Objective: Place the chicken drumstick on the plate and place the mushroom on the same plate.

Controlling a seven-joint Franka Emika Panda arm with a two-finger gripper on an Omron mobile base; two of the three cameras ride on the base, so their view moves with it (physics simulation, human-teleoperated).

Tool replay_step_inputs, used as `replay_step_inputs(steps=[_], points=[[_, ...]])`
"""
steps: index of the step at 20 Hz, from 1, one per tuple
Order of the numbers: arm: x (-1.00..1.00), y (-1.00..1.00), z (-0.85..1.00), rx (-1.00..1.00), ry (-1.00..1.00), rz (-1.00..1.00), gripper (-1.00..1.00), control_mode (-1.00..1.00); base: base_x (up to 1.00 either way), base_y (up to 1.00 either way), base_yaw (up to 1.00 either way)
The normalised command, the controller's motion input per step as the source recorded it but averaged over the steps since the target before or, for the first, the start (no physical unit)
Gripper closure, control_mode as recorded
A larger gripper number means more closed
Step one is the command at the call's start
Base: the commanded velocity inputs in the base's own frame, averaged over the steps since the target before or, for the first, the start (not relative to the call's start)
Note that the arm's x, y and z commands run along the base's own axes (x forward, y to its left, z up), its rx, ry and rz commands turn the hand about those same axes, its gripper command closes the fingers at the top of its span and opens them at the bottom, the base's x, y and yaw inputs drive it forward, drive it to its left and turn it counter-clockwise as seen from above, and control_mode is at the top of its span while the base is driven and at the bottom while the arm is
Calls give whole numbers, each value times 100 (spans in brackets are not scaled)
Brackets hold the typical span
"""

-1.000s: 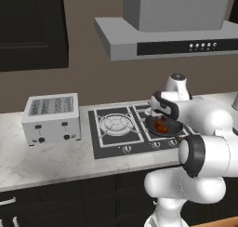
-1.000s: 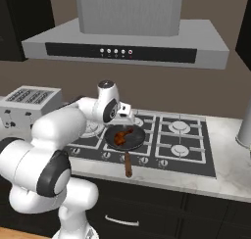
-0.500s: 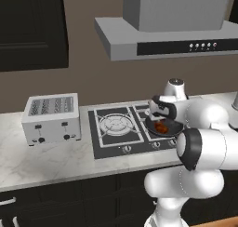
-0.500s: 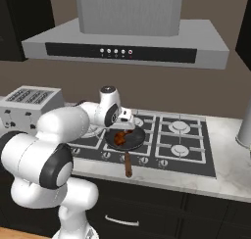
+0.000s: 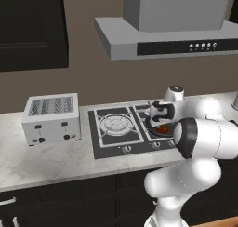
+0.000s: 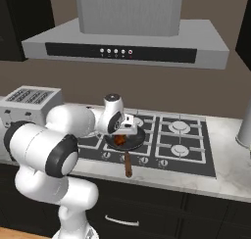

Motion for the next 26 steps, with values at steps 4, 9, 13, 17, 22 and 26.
replay_step_inputs(steps=[4,9,13,17,22,26], points=[[19,0,0,0,11,11,-100,-100,0,0,0],[14,0,0,0,10,7,-100,-100,0,0,0],[15,0,-1,0,6,1,-100,-100,0,0,0],[7,0,-6,0,3,0,-100,-100,0,0,0],[3,7,-20,0,0,0,-100,-100,0,0,0],[1,6,-32,0,1,0,-100,-100,0,0,0]])
